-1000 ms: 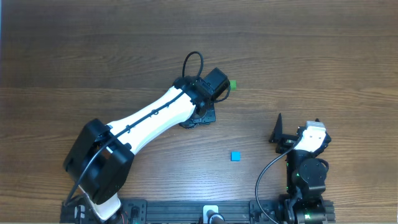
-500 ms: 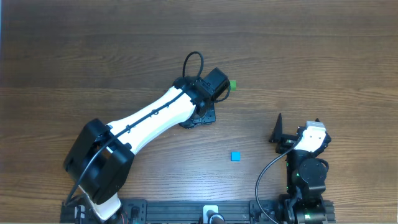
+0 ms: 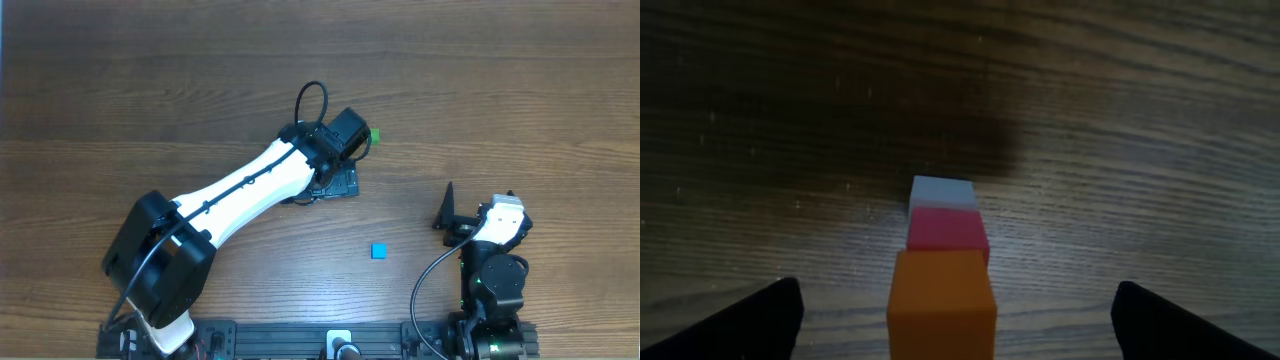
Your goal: Stack Cubes
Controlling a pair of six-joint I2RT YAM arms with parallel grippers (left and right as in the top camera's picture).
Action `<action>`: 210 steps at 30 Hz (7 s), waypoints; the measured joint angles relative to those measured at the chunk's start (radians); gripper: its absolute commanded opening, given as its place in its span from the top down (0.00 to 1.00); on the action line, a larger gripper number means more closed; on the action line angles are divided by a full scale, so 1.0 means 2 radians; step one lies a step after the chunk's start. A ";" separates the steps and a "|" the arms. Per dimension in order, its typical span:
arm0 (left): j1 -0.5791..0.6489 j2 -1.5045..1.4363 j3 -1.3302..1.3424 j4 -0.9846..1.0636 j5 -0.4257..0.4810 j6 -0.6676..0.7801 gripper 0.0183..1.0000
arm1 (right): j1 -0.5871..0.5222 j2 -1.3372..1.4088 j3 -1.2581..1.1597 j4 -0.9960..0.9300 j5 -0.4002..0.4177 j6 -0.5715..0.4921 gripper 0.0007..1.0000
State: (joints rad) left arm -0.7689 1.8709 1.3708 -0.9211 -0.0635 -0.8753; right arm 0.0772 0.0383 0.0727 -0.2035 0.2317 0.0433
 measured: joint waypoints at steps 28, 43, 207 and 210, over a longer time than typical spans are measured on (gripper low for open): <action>0.264 -0.522 -0.197 0.199 -0.068 0.121 0.00 | 0.000 0.000 0.000 0.000 0.000 0.000 0.01; 0.363 -0.841 -0.511 0.320 0.013 0.284 0.00 | 0.000 0.000 0.000 0.000 0.000 0.000 0.01; 0.389 -0.930 -0.679 0.425 0.071 0.389 0.00 | 0.133 1.048 0.748 -0.347 -0.079 0.159 0.49; 0.389 -0.930 -0.679 0.425 0.071 0.389 0.00 | 0.133 1.048 0.748 -0.339 -0.083 0.158 0.51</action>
State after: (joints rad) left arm 0.0090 0.0101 0.0128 -0.0708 0.0792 -0.0971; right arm 0.3424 2.1349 1.5692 -0.8814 0.0650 0.3595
